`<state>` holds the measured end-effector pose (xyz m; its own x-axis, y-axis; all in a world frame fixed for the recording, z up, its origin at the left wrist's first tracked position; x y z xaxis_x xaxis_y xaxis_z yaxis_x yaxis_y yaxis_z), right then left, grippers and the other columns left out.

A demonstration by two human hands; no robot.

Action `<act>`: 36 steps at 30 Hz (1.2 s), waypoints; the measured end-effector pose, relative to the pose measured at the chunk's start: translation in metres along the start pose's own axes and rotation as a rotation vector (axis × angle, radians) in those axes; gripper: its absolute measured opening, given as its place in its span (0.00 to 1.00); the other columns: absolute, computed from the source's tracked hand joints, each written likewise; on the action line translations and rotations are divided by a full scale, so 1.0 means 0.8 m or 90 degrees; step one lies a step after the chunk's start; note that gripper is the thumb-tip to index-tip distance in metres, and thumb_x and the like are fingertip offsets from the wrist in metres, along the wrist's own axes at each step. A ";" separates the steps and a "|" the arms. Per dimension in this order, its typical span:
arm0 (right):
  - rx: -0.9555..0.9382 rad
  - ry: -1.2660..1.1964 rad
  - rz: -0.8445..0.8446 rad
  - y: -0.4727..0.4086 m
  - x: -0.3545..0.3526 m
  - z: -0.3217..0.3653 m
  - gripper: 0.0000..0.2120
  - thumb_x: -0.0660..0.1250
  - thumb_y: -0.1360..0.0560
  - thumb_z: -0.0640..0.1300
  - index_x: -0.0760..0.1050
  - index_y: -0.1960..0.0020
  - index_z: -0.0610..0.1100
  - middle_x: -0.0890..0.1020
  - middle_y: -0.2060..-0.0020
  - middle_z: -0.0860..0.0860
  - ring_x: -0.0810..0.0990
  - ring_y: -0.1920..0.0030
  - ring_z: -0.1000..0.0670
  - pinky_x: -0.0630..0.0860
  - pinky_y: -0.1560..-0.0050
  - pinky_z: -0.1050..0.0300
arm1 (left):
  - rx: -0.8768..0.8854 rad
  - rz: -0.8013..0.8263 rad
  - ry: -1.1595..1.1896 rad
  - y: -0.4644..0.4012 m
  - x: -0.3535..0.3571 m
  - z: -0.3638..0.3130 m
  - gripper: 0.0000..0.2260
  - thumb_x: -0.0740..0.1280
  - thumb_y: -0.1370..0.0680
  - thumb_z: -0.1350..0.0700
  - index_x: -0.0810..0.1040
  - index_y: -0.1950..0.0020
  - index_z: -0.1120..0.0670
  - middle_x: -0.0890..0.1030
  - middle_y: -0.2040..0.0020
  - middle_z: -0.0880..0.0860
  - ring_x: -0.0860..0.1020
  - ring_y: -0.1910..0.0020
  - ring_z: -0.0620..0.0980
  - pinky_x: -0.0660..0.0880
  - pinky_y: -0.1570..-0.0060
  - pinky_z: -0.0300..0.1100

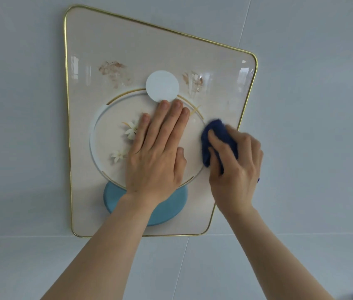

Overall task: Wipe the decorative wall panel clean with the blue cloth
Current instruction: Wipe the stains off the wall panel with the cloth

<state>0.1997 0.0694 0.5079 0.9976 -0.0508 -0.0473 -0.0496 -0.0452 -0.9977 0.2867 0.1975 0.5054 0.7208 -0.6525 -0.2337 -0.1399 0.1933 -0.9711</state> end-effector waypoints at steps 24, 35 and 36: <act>0.098 -0.003 0.082 -0.033 -0.019 -0.009 0.13 0.73 0.26 0.31 0.85 0.46 0.43 0.83 0.48 0.46 0.78 0.51 0.40 0.78 0.60 0.45 | -0.013 0.048 0.050 -0.003 -0.008 -0.002 0.31 0.60 0.18 0.56 0.54 0.16 0.54 0.54 0.15 0.51 0.50 0.15 0.52 0.50 0.17 0.55; 0.021 0.042 0.023 -0.069 -0.018 -0.007 0.14 0.72 0.27 0.30 0.84 0.44 0.42 0.83 0.49 0.44 0.78 0.50 0.38 0.76 0.57 0.45 | -0.017 0.059 0.045 -0.003 -0.005 -0.002 0.31 0.59 0.18 0.55 0.53 0.16 0.53 0.53 0.15 0.50 0.49 0.15 0.51 0.49 0.17 0.55; 0.002 0.048 0.053 -0.051 -0.019 -0.006 0.15 0.74 0.29 0.30 0.84 0.45 0.42 0.83 0.50 0.45 0.78 0.51 0.39 0.76 0.58 0.46 | -0.020 0.062 0.041 -0.003 -0.005 -0.003 0.31 0.59 0.18 0.55 0.53 0.16 0.53 0.53 0.15 0.50 0.49 0.15 0.51 0.50 0.17 0.55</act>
<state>0.1860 0.0670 0.5499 0.9836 -0.1287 -0.1261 -0.1315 -0.0346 -0.9907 0.2825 0.1981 0.5086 0.6582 -0.6777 -0.3278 -0.2288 0.2348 -0.9447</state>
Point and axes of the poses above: each hand's wrist, its own y-axis away from the middle knuckle, its own x-axis out of the palm, z = x × y, the point moved 10 cm from there along -y, towards the middle knuckle
